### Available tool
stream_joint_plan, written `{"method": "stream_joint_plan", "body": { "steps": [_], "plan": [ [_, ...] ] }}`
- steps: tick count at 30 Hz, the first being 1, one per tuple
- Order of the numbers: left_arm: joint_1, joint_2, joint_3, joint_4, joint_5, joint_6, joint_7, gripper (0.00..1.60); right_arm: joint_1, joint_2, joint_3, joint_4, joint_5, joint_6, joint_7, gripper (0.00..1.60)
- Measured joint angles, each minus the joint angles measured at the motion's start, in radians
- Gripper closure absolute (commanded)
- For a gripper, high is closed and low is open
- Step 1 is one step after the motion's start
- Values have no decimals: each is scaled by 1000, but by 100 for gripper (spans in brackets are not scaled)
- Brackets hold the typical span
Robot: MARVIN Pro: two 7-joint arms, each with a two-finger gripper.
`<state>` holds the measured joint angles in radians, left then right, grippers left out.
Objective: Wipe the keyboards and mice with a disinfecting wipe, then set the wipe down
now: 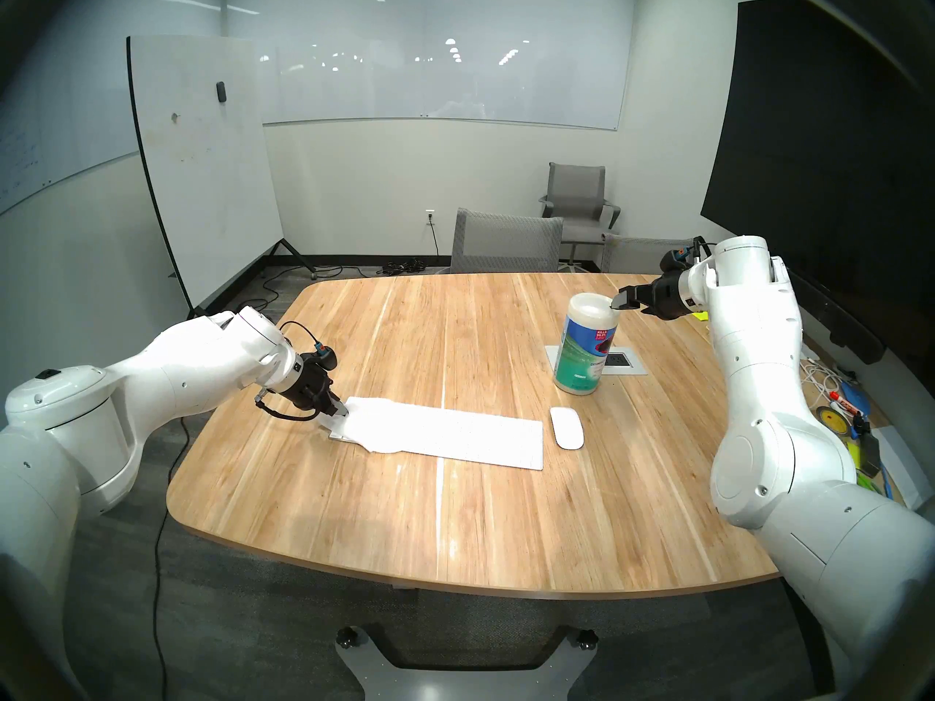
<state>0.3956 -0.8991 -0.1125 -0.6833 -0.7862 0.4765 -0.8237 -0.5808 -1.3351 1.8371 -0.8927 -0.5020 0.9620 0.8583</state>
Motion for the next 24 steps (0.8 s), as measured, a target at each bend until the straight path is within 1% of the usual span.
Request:
{"method": "stream_joint_plan", "body": {
  "steps": [7,14,21,24],
  "plan": [
    [-14,-22,-5,56,6,-19,4,160,0,0,0,0,0,0,0,0],
    [-23,-61,-7,118,11,-42,-8,160,0,0,0,0,0,0,0,0],
    [-31,-117,-9,185,17,-67,-16,160,0,0,0,1,0,0,0,0],
    [-32,-153,-9,225,20,-82,-17,160,0,0,0,1,0,0,0,0]
  ]
}}
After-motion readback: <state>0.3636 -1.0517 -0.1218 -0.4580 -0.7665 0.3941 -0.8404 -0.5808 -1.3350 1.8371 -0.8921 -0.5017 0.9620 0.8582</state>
